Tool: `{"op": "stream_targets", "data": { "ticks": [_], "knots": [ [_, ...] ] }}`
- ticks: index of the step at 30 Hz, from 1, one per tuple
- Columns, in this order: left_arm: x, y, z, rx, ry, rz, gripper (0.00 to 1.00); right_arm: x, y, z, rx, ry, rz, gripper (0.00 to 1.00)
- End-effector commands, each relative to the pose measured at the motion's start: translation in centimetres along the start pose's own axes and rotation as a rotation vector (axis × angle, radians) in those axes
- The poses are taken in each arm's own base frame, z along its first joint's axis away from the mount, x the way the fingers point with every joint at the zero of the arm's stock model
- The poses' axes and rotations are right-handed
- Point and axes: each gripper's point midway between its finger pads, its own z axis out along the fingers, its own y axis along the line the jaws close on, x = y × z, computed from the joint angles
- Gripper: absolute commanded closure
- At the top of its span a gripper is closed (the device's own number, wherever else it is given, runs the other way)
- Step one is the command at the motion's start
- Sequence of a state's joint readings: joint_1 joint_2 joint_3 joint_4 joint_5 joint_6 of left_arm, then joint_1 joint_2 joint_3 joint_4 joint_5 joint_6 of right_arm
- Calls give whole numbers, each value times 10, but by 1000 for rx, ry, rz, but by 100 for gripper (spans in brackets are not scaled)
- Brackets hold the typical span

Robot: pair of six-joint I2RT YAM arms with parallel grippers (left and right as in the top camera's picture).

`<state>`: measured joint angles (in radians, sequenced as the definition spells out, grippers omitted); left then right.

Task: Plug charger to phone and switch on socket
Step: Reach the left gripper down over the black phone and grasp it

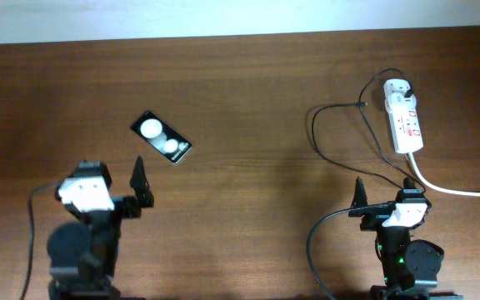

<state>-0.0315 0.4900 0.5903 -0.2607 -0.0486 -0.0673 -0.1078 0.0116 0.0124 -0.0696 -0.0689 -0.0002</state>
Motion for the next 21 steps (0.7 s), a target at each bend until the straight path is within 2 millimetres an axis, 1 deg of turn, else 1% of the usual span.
{"op": "stream_targets", "data": {
  "ticks": [1,3,6,8,9,10,11,12,14,16,18,19,21],
  "knots": [
    [-31,-2,14,-8,82,-24,1,2,0,0,-1,0,0,1],
    [-38,-4,30,-20,195,-54,1,2,0,0,-1,1,0,2],
    [-36,-7,61,-40,440,-65,1,2,0,0,-1,0,0,1],
    [-32,-14,75,-14,544,-70,1,2,0,0,-1,0,0,1],
    [-23,-21,81,24,612,-82,1,2,0,0,-1,0,0,1],
    [-8,-29,83,63,681,-98,1,2,0,0,-1,1,0,1],
    [12,-32,82,79,773,-110,1,2,0,0,-1,0,0,1],
    [23,-32,84,73,816,-112,1,2,0,0,-1,0,0,1],
    [39,-33,92,76,867,-119,1,2,0,0,-1,1,0,1],
    [50,-31,98,10,906,-222,1,2,0,0,-1,1,0,1],
    [53,-17,101,-125,898,-307,1,2,0,0,-1,0,0,1],
    [52,-14,102,-151,891,-320,1,2,0,0,-1,0,0,1],
    [48,-10,110,-203,882,-364,1,2,0,0,-1,1,0,1]
  ]
}}
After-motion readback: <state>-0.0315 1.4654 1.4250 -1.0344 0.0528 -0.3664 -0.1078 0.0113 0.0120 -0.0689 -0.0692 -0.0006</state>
